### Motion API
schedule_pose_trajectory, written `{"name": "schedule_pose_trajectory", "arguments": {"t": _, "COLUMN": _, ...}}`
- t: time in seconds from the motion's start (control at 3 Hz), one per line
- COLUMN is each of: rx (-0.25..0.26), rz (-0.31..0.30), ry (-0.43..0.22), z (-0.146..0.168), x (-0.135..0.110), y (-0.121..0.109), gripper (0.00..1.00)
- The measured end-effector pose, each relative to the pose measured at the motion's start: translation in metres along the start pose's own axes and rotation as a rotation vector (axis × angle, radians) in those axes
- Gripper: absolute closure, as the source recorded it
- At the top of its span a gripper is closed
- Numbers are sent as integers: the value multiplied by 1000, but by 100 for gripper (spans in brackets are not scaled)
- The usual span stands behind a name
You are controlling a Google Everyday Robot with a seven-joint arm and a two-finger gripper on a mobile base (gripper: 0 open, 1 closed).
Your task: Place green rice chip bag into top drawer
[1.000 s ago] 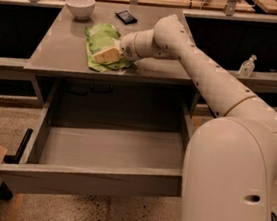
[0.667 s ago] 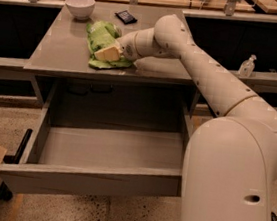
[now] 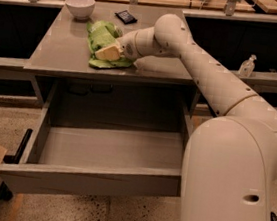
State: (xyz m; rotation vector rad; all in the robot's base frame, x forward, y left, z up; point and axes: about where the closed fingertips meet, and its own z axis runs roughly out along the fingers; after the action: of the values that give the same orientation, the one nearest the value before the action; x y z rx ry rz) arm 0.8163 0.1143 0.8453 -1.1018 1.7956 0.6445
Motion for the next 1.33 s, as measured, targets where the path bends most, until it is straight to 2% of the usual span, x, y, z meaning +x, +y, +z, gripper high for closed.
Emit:
{"name": "schedule_pose_trajectory", "arguments": {"t": 0.33, "rx": 11, "rz": -10, "ry": 31, "z": -31, "x": 1, "y": 15, "gripper": 100}}
{"name": "schedule_pose_trajectory", "arguments": {"t": 0.67, "rx": -2, "rz": -29, "ry": 69, "z": -46, "x": 4, "y": 40, "gripper": 100}}
{"name": "schedule_pose_trajectory", "arguments": {"t": 1.0, "rx": -4, "rz": -28, "ry": 70, "z": -45, "x": 5, "y": 40, "gripper": 100}}
{"name": "schedule_pose_trajectory", "arguments": {"t": 1.33, "rx": -10, "rz": -27, "ry": 99, "z": -44, "x": 5, "y": 39, "gripper": 100}}
